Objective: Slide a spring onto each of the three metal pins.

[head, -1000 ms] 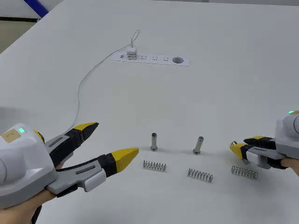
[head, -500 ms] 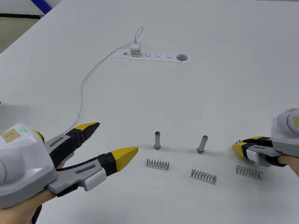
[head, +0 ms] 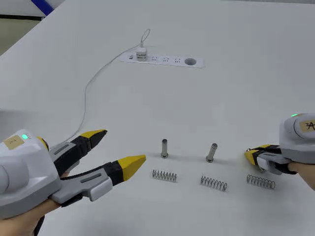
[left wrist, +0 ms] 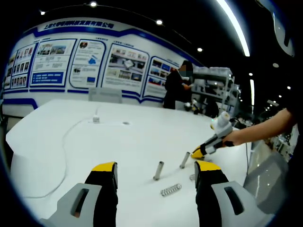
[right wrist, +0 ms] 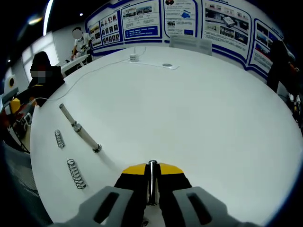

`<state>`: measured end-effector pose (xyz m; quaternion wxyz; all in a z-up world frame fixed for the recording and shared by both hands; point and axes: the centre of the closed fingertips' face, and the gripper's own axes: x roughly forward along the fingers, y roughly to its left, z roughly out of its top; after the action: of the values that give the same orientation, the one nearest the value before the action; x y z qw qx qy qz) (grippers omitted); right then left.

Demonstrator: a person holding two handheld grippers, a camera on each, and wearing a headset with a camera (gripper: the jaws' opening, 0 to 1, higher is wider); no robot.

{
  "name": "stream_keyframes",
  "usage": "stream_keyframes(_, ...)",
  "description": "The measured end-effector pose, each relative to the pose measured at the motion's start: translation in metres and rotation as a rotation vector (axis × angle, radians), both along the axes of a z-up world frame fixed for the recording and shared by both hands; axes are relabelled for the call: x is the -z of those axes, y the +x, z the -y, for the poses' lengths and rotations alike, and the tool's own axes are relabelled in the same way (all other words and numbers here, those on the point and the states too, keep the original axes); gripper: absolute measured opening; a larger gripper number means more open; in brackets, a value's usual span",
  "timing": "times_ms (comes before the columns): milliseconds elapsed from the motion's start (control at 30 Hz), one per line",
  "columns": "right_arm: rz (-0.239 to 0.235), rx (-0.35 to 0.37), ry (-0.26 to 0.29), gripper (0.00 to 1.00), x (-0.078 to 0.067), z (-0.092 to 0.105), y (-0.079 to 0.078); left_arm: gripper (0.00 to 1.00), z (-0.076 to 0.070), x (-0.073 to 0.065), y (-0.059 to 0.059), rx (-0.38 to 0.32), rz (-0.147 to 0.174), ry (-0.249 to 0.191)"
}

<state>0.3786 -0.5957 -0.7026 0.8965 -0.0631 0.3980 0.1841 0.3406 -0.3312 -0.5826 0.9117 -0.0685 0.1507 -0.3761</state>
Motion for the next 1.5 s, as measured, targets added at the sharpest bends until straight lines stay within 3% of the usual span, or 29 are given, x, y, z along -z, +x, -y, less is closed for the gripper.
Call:
stream_keyframes(367, 0.0, 0.01, -0.029, 0.09, -0.001, 0.004, -0.002, 0.67, 0.003, -0.005, 0.002, 0.009, 0.012, -0.005)
stream_keyframes(933, 0.071, 0.028, 0.004, 0.08, -0.025, 0.005, -0.007, 0.67, 0.007, -0.011, 0.0, 0.017, 0.021, -0.012)
stream_keyframes(1500, 0.096, 0.027, 0.012, 0.08, -0.033, 0.006, -0.01, 0.67, 0.008, -0.016, 0.0, 0.02, 0.035, -0.019)
